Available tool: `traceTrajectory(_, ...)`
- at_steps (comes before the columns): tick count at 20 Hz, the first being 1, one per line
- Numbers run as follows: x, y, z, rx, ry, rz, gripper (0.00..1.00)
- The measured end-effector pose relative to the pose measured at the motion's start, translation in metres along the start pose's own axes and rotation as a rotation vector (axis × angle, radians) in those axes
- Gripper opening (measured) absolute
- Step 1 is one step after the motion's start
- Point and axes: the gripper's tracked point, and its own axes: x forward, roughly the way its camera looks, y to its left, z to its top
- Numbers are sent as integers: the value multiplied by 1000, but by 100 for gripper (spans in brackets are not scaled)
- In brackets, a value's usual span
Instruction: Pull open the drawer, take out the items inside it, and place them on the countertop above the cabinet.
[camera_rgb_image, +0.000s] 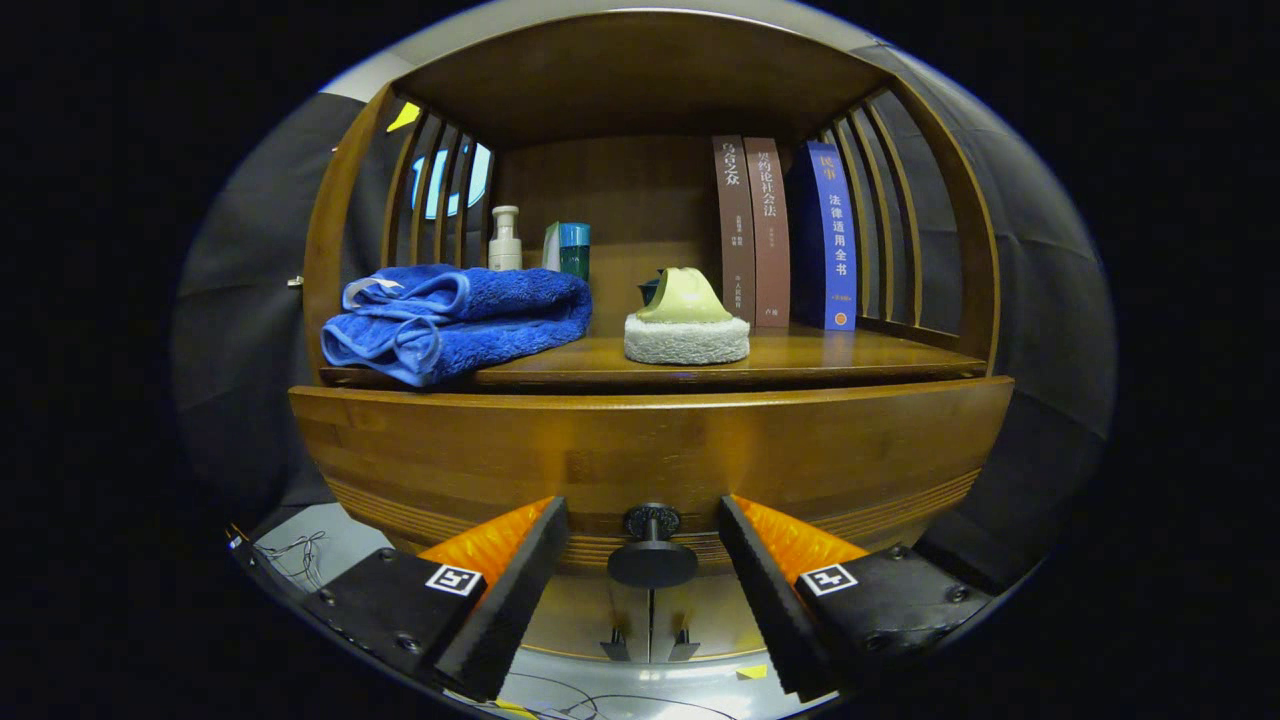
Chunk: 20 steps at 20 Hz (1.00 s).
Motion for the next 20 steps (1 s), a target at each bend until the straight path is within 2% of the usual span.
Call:
traceTrajectory(3, 8, -7, 1, -8, 6, -15, 100)
traceTrajectory(7, 12, -12, -2, 62, -10, -7, 99)
traceTrajectory(11, 10, -16, -4, 31, 25, -8, 98)
traceTrajectory(14, -7, -24, 16, -8, -6, -26, 98)
traceTrajectory(20, -55, -33, 58, 23, -35, -48, 99)
